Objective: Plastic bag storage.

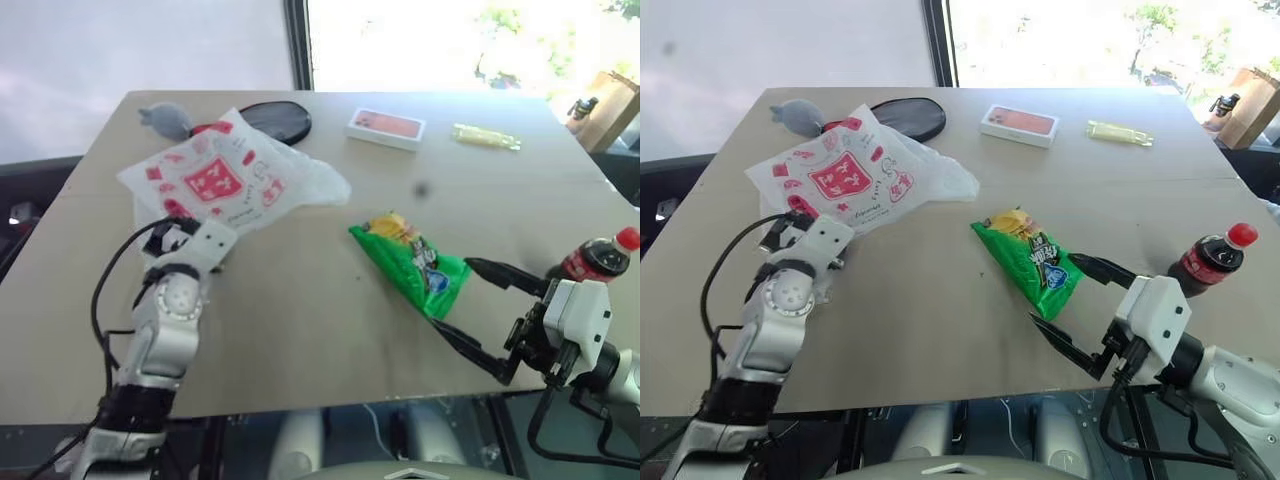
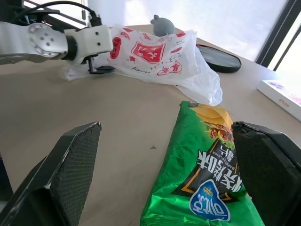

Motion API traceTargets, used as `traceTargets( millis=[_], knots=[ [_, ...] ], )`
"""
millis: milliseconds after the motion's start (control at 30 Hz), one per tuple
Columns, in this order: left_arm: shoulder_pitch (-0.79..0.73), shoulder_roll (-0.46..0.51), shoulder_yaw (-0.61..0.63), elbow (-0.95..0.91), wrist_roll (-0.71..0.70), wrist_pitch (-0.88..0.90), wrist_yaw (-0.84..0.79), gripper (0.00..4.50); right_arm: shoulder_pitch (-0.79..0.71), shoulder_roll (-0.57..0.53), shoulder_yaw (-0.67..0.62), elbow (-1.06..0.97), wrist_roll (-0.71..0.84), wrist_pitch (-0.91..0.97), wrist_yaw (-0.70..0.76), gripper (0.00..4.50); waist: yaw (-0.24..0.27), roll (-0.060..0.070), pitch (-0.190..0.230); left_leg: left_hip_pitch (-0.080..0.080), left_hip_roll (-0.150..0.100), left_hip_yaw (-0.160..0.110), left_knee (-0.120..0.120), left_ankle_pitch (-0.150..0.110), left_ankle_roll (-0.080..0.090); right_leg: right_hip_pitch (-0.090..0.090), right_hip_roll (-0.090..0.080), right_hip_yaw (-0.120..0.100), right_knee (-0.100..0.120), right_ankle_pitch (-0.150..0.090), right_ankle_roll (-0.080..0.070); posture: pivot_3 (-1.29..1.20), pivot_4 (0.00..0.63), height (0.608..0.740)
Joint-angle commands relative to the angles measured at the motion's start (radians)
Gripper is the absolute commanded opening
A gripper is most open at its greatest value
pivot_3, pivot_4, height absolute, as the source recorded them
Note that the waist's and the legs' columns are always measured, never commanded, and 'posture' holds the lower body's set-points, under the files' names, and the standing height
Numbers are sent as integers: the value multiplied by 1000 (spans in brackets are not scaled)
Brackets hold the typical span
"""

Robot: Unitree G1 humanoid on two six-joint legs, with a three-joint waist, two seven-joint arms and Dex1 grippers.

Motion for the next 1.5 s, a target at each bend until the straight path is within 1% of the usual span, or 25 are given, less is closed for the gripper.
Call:
traceTargets(
  millis=[33,167,267,300,333,400,433,467,500,600,633,733,833,933,967,1033,1067,1133,1167,1267,1333,1433,1500],
  knots=[
    [-70,-11,-30,102,28,-56,35,4446,0,1,-3,-29,5,-9,-8,4500,0,0,0,0,0,0,0,0,0,0,0,0,0,0,0,0,150,740],
    [-174,-16,-89,283,83,-139,109,4446,2,14,16,-26,-10,-18,-15,4500,-1,0,0,0,0,0,0,0,0,0,1,0,0,0,1,0,150,740],
    [-229,-34,-116,386,83,-182,123,4446,-2,18,31,-24,-22,-23,-16,4500,0,0,0,0,-1,0,0,0,0,0,1,0,0,1,2,0,150,740],
    [-246,-43,-119,418,71,-203,115,4213,-5,20,38,-22,-27,-24,-17,4500,0,0,0,0,-1,0,0,0,0,0,1,0,0,1,2,0,150,740],
    [-261,-52,-119,439,58,-224,106,3915,-8,22,44,-21,-31,-26,-19,4500,0,0,0,0,-1,0,0,0,0,0,1,0,0,2,3,0,150,740],
    [-283,-70,-94,446,4,-246,63,3105,-14,27,56,-21,-42,-25,-24,4500,0,0,0,0,-1,0,0,0,0,0,1,0,0,2,4,0,150,740],
    [-289,-77,-71,423,-34,-246,33,2612,-17,29,61,-22,-45,-22,-28,4500,0,0,0,0,-1,0,0,0,0,0,1,0,0,2,4,0,150,740],
    [-297,-77,-47,382,-75,-234,-10,1981,-19,31,66,-27,-44,-11,-38,4500,0,0,0,-1,-1,0,0,0,0,0,1,0,0,2,4,0,150,740],
    [-304,-76,-25,344,-106,-213,-46,1597,-20,32,70,-29,-43,0,-45,4500,1,0,0,0,-1,0,0,0,0,0,1,0,0,2,4,0,150,740],
    [-392,-69,63,206,-230,-8,-182,182,-27,34,101,-19,-95,22,-86,4500,0,-3,2,-1,-1,-1,0,0,0,0,1,-1,0,2,3,0,150,740],
    [-431,-64,78,174,-268,77,-228,52,-36,30,118,-3,-133,34,-106,4500,0,-5,3,-2,-1,-2,1,0,0,0,1,-2,0,2,3,0,150,740],
    [-535,-55,102,120,-346,269,-308,52,-65,10,187,48,-266,26,-130,4500,-3,-7,4,-3,-1,-4,2,0,0,0,2,-3,0,2,3,0,150,740],
    [-625,-39,98,89,-387,404,-352,52,-128,-3,265,117,-420,40,-188,4500,-8,-6,3,-2,-1,-3,2,0,0,0,2,-1,0,2,4,0,150,740],
    [-741,-65,158,94,-448,518,-332,52,-208,0,323,156,-504,79,-214,4500,-10,-6,4,-2,-1,-3,2,0,0,0,4,-1,0,1,5,0,150,740],
    [-777,-80,177,106,-470,566,-324,52,-239,-1,345,165,-529,93,-214,4500,-10,-8,6,-2,-1,-4,1,0,0,0,4,-1,1,1,5,0,150,740],
    [-819,-104,190,117,-488,594,-302,52,-290,-10,395,176,-567,109,-194,4500,-10,-8,6,-4,-1,-6,2,0,0,-1,5,-3,1,1,6,0,150,740],
    [-824,-106,177,115,-490,593,-301,52,-312,-6,414,180,-575,128,-188,4500,-10,-8,6,-4,-1,-6,2,0,0,-1,5,-2,1,1,6,0,150,740],
    [-810,-101,111,116,-473,608,-302,52,-356,11,446,176,-563,169,-171,4500,-11,-8,6,-4,-1,-6,1,0,0,-1,4,-2,1,1,6,0,150,740],
    [-813,-114,104,105,-481,621,-299,52,-378,21,462,173,-557,186,-162,4500,-10,-8,6,-3,-1,-5,1,0,0,0,4,-2,1,1,6,0,150,740],
    [-806,-115,38,94,-462,568,-299,52,-440,64,471,185,-533,260,-159,4500,-10,-8,7,-4,-1,-6,1,0,0,-1,5,-2,1,1,6,0,150,740],
    [-807,-145,29,137,-455,608,-259,52,-473,103,444,185,-472,331,-147,4500,-9,-8,7,-4,-1,-6,1,0,0,-1,4,-2,1,1,6,0,150,740],
    [-819,-174,7,153,-448,580,-232,52,-525,147,361,167,-334,441,-107,4500,-5,-9,8,-4,-1,-6,1,0,0,-1,4,-2,1,1,6,0,150,740],
    [-822,-184,-4,158,-447,566,-226,52,-530,105,341,159,-318,462,-77,4500,-4,-8,8,-4,-1,-6,1,0,0,-1,4,-3,1,1,5,0,150,740]
  ],
)
